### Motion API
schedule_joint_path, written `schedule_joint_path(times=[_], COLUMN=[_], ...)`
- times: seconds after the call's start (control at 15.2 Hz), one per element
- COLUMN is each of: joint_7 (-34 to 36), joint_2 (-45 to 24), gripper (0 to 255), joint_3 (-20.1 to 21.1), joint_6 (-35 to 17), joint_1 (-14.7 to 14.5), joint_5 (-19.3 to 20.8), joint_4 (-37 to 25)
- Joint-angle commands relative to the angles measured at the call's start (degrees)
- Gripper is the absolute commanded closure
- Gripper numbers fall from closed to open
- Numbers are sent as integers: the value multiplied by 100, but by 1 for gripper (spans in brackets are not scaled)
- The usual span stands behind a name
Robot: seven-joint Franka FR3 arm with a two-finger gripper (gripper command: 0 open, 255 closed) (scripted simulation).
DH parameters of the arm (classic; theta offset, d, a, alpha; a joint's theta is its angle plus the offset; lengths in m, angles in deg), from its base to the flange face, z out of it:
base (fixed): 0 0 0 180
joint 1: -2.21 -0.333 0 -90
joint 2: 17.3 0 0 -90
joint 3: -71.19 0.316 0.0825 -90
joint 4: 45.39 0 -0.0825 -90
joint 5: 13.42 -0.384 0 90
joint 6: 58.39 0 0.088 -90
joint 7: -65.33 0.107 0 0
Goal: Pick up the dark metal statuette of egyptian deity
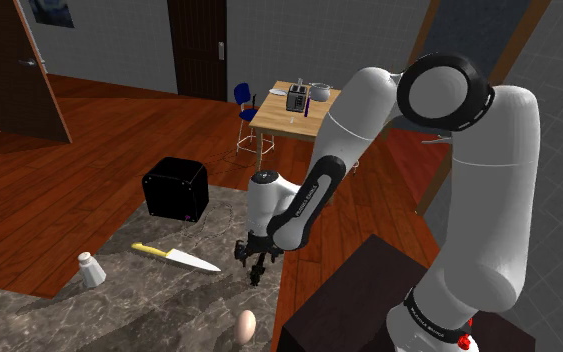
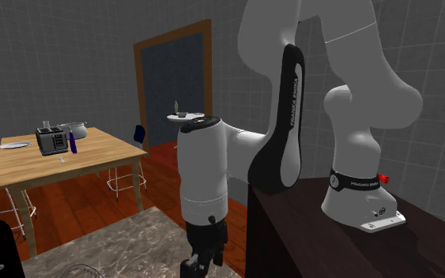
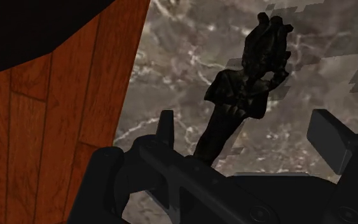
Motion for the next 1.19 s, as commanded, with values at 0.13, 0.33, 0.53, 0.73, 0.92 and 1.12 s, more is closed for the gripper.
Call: schedule_joint_path(times=[0.13, 0.33, 0.53, 0.73, 0.92, 1.12], joint_7=[135, 142, 142, 143, 100, -11], joint_2=[-287, -303, -305, -304, -200, 60], gripper=[0, 255, 255, 255, 255, 255], joint_3=[-180, -193, -194, -194, -126, 37], joint_6=[-216, -235, -235, -235, -155, 31], joint_1=[-147, -157, -157, -158, -104, 26], joint_5=[164, 175, 176, 176, 120, -26], joint_4=[-78, -75, -77, -77, -49, 27])
